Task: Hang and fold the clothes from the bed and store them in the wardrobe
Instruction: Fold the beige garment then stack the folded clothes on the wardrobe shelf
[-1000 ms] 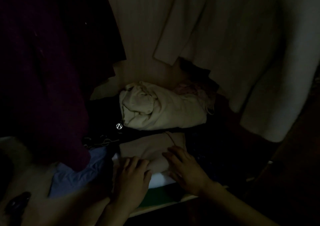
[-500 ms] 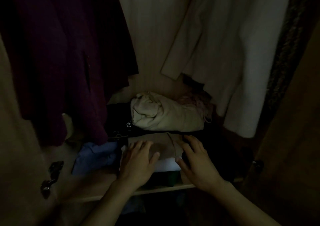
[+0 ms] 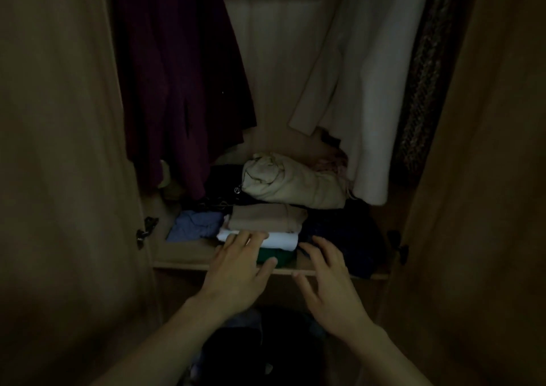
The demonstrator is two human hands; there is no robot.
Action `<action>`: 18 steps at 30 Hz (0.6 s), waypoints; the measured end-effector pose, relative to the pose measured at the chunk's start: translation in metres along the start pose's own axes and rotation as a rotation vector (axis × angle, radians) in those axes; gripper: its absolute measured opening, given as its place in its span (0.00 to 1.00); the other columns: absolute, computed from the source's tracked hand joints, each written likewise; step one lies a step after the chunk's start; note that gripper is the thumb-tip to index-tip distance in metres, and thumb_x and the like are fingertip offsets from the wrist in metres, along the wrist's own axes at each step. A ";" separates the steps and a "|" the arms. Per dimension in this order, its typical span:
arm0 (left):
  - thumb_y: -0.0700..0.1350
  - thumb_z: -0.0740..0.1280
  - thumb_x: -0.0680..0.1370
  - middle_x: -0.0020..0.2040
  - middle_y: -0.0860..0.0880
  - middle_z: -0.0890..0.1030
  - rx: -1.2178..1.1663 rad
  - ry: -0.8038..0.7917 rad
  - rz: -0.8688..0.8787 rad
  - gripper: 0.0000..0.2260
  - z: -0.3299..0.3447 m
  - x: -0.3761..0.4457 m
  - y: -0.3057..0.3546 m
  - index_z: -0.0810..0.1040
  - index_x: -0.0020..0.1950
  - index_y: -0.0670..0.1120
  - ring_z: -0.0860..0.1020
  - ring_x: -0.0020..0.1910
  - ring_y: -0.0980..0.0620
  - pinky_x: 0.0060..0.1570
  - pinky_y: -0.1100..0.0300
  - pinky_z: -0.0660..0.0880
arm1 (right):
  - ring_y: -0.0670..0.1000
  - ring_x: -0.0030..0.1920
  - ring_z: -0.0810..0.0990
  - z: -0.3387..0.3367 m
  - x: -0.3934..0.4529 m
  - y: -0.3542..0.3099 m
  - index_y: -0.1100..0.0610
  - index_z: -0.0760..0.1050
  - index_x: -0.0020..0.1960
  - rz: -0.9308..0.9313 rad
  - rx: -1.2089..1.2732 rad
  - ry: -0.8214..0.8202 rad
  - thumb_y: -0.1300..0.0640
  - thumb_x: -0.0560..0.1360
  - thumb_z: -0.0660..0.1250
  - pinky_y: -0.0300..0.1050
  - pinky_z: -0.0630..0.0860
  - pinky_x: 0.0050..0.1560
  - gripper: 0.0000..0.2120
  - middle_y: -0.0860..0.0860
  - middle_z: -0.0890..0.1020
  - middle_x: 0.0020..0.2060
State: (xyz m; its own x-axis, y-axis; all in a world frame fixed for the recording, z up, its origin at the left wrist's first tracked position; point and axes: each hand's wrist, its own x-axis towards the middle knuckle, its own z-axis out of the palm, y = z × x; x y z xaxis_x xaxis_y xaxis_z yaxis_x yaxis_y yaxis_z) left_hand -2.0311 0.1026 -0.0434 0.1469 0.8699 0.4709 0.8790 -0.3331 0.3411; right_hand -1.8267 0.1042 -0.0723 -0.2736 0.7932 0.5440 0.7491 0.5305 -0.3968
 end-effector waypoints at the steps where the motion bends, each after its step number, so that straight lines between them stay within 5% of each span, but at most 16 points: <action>1: 0.58 0.60 0.81 0.66 0.53 0.71 -0.006 0.014 0.007 0.22 -0.005 -0.006 0.005 0.66 0.73 0.52 0.67 0.64 0.51 0.63 0.52 0.68 | 0.49 0.74 0.56 -0.006 -0.007 -0.003 0.50 0.63 0.74 0.002 -0.008 0.006 0.44 0.80 0.60 0.45 0.57 0.74 0.24 0.49 0.59 0.74; 18: 0.56 0.63 0.80 0.60 0.51 0.74 -0.151 0.118 0.129 0.17 -0.069 -0.065 0.011 0.72 0.67 0.51 0.70 0.56 0.52 0.52 0.53 0.70 | 0.50 0.74 0.59 -0.067 -0.068 -0.089 0.51 0.64 0.74 0.118 -0.139 0.101 0.43 0.80 0.60 0.53 0.64 0.73 0.26 0.51 0.63 0.73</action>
State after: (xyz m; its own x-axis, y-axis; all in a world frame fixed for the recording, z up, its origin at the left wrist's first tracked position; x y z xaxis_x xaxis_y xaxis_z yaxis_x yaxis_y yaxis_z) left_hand -2.0623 0.0173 -0.0142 0.1917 0.7711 0.6072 0.7771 -0.4971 0.3860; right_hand -1.8340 -0.0167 -0.0248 -0.1222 0.8098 0.5738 0.8503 0.3836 -0.3602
